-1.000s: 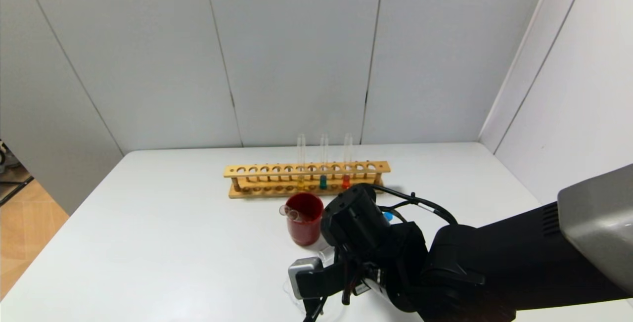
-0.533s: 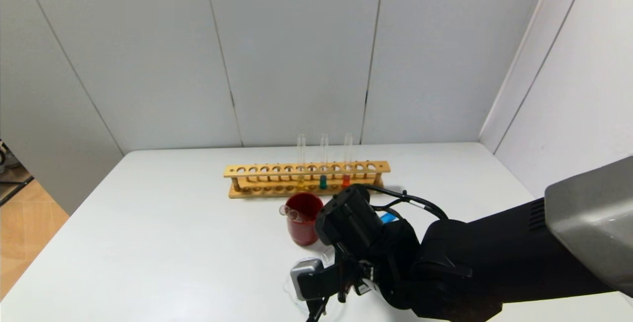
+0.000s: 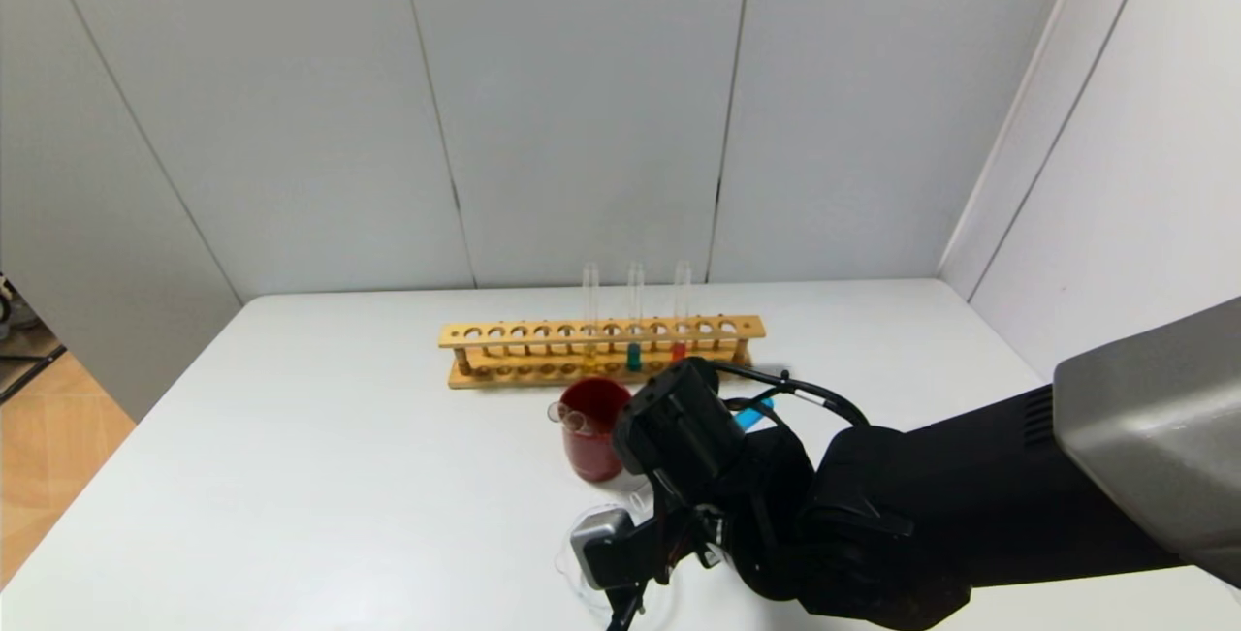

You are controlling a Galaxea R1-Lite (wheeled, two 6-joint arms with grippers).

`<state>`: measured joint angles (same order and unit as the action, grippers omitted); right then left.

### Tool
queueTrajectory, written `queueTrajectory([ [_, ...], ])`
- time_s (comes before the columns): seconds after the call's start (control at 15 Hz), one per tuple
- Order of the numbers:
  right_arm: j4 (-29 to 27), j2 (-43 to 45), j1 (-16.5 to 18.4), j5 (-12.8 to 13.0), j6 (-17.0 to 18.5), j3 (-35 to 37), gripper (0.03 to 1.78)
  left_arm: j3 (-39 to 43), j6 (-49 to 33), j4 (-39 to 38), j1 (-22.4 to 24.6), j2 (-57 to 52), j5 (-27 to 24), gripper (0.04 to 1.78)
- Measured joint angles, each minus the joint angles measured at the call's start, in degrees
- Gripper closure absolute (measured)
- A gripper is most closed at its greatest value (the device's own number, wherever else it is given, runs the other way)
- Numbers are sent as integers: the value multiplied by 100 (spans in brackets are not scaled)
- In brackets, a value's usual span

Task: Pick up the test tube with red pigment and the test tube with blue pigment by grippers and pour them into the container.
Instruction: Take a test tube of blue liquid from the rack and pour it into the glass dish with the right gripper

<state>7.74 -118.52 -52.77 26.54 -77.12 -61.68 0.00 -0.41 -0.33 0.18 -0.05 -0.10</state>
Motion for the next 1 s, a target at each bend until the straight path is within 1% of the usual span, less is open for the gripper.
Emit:
queueTrajectory([
  [0.13,5,-41,-28,135,-124,-9,142,0,-2,0,0,0,0,7],
  [0.4,11,-67,-89,193,-312,-44,142,0,0,0,-2,0,0,7],
  [0.53,22,-72,-172,347,-436,-52,142,0,-2,2,0,0,0,7],
  [0.6,11,-72,-218,383,-474,-52,142,0,0,2,0,0,0,7],
  [1.0,11,-102,-249,396,-500,0,142,0,0,0,-2,0,0,7],
])
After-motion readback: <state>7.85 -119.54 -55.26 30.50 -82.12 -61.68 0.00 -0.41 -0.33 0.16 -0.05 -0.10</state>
